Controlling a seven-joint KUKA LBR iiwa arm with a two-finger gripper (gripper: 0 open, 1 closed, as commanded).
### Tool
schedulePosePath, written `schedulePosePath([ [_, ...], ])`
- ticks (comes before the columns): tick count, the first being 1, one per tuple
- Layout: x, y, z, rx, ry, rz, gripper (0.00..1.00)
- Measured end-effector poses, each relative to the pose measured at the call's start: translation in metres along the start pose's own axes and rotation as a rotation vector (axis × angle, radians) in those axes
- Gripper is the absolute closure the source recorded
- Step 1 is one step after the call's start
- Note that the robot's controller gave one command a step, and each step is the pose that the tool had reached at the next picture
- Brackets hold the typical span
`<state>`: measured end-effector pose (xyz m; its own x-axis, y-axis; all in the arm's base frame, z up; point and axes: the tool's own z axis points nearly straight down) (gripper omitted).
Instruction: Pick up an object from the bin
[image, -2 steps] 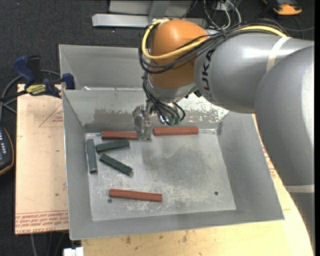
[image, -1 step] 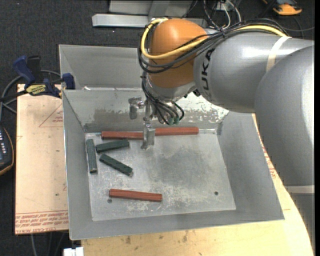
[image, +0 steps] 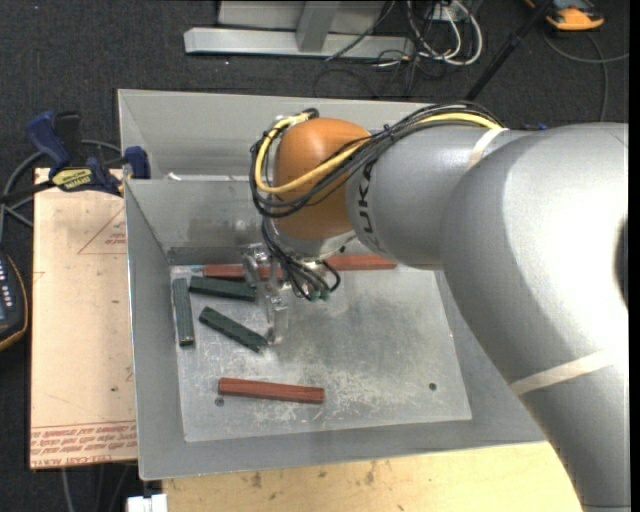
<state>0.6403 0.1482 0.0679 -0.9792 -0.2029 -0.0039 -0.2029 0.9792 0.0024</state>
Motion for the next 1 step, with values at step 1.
schedulePosePath([
  [1,-0.003,-0.0002,-0.0057,0.0,-0.009,0.001,1.0],
])
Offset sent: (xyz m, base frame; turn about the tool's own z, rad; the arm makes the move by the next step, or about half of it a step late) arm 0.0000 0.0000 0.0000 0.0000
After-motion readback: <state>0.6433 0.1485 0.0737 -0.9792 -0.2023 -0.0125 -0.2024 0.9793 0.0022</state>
